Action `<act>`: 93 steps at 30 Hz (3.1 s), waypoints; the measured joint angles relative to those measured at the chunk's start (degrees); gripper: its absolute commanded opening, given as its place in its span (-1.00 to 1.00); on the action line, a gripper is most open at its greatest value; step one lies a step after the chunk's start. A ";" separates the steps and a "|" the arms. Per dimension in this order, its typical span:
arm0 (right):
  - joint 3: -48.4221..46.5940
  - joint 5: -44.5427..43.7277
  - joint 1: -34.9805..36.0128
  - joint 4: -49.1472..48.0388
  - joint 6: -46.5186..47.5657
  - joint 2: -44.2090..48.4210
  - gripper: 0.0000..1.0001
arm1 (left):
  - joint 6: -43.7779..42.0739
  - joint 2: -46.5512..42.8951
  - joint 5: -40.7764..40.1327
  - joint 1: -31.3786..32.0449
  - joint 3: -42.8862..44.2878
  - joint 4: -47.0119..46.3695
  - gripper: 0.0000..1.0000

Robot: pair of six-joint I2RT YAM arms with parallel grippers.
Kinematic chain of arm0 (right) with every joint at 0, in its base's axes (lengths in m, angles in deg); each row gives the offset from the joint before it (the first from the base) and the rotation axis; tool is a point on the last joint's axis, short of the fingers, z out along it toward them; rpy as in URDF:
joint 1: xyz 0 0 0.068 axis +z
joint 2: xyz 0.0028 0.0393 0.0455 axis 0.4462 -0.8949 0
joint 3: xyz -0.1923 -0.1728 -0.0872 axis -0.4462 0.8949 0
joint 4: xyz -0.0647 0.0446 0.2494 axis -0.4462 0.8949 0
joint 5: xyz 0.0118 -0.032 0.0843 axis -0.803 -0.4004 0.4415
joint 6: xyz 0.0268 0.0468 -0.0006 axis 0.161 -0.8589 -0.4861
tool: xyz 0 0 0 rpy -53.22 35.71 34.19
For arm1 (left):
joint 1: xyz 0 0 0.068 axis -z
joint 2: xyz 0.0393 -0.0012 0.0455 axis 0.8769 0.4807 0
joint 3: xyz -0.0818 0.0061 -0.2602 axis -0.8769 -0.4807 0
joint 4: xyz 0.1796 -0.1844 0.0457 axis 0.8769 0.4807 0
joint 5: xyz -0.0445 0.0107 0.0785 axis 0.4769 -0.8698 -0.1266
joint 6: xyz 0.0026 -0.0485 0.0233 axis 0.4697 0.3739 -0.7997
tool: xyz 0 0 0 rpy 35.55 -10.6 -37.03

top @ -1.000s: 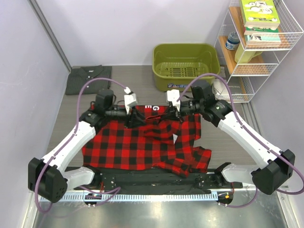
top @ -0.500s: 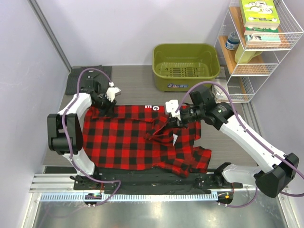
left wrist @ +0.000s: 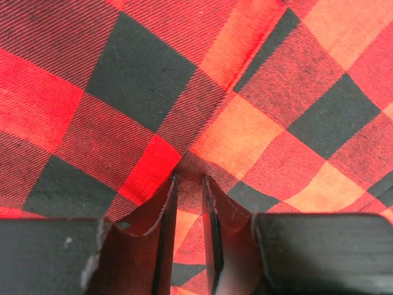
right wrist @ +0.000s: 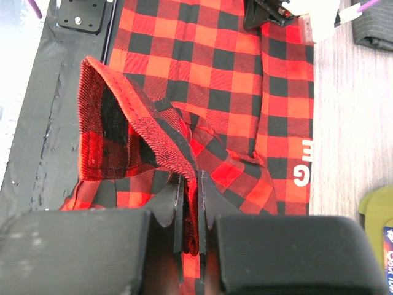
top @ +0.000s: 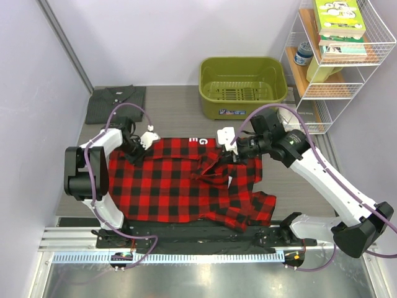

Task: Fold and stack the long sleeve shirts
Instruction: Fold the shirt

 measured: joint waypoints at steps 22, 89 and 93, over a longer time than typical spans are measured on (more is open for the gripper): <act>-14.14 1.03 0.42 -1.33 -7.32 -17.51 -0.98 | 13.92 -40.33 36.85 13.00 12.52 9.29 1.00; -31.63 -13.79 -14.80 22.43 -10.80 -57.96 -0.01 | 58.97 -23.41 11.23 -8.46 -24.35 -36.33 -1.00; -31.65 -14.40 -15.17 23.78 -10.03 -57.96 -0.01 | 57.88 -22.58 12.26 -9.07 -24.20 -36.63 -1.00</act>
